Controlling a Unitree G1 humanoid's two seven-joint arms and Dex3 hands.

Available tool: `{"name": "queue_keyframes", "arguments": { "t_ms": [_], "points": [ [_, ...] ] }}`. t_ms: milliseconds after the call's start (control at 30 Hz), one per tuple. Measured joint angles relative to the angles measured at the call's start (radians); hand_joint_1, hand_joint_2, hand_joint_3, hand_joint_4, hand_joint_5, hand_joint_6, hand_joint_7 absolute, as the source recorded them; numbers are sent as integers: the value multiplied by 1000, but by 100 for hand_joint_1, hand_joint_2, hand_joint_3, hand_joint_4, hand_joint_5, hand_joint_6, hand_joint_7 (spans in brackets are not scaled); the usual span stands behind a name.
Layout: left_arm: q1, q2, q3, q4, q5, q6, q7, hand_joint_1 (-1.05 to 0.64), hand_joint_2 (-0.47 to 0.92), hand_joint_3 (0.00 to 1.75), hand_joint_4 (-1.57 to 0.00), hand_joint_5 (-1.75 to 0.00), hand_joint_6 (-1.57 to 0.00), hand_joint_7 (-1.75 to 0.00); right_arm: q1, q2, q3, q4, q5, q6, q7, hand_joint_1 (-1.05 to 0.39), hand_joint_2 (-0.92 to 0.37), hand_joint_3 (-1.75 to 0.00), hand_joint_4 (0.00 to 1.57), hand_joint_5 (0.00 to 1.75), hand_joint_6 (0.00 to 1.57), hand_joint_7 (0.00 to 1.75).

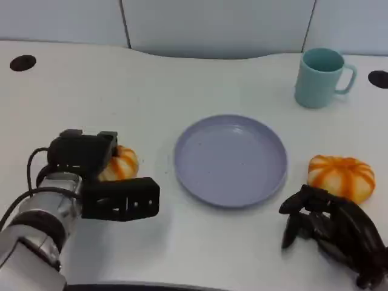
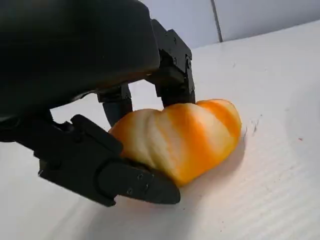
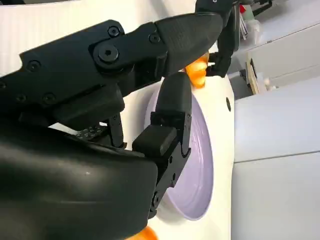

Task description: Grasp the bread from the table and place it into the plate.

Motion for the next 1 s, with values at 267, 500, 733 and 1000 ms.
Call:
{"name": "queue_keyframes", "arguments": {
  "t_ms": [267, 500, 733, 1000],
  "points": [
    [-2, 32, 107, -14, -101, -83, 11, -17, 57, 80, -75, -175, -55, -174, 0, 0, 10, -7, -3, 13, -24, -53, -92, -11, 61, 160, 69, 110],
    [-52, 42, 116, -44, -112, -166, 12, -17, 68, 58, -79, -175, -58, -175, 0, 0, 16, -8, -4, 8, -35, -54, -92, -11, 62, 162, 69, 110],
    [-115, 28, 68, -61, -61, -208, 25, -19, 71, 49, -84, -175, -62, -175, -5, 5, 17, 7, -4, -12, -37, -52, -92, -11, 62, 163, 70, 108],
    [-154, -21, -3, -64, 4, -238, 42, -27, 83, 24, -87, -175, -61, -174, -6, 8, 17, 18, -2, -31, -35, -54, -92, -11, 62, 163, 72, 106]
  ]
}}
